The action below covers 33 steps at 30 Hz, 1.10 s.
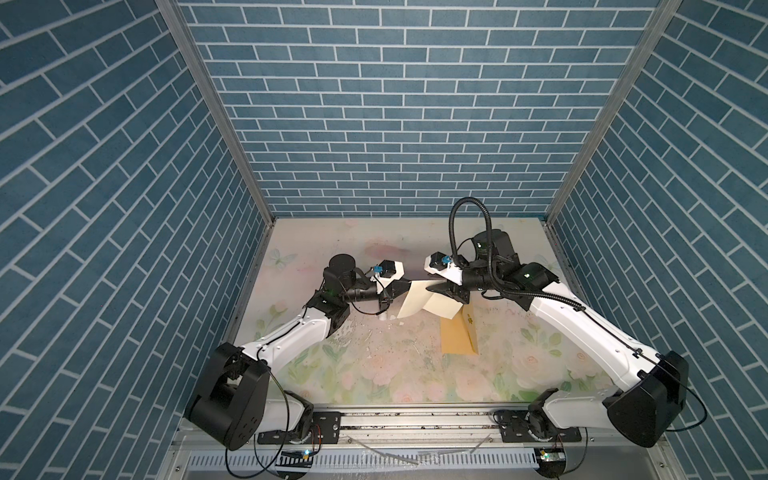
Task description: Place the letter into the envelope and seal it
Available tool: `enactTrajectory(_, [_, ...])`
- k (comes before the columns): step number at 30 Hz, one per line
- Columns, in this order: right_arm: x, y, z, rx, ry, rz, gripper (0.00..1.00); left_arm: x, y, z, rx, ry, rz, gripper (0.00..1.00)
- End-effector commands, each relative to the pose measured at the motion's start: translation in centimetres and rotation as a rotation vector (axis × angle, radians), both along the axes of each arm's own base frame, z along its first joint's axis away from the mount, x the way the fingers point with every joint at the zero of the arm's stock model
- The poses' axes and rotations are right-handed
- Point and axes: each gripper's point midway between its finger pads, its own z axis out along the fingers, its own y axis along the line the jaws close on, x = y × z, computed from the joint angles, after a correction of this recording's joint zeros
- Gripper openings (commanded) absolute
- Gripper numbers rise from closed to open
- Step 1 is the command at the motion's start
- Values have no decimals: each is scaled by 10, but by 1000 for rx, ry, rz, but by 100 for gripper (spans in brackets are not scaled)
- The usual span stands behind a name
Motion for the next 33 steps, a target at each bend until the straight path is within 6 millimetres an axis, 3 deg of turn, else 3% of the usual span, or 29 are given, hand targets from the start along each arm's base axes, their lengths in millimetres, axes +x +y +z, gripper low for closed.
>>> enactTrajectory(1, [-6, 4, 15, 11, -18, 55, 32, -8, -4, 6, -9, -21, -44, 0])
enactTrajectory(9, [-5, 4, 13, 7, -19, 53, 12, -10, -3, 5, -6, -19, -40, 0])
enactTrajectory(12, [-4, 3, 11, -3, -28, 49, 7, -9, -2, 4, -5, -26, -26, 6])
enactTrajectory(20, [4, -9, 5, -49, -91, -17, 0, -7, 4, 7, 20, -86, 27, 50])
enactTrajectory(24, [5, -19, -2, -79, -115, -59, 0, -17, 13, 10, 44, -175, 48, 74])
enactTrajectory(26, [2, -22, -2, -79, -116, -61, 0, -24, 16, 22, 30, -226, 52, 83])
enactTrajectory(33, [-7, -18, 1, -50, -112, -32, 0, -33, 12, 20, 27, -225, 17, 90])
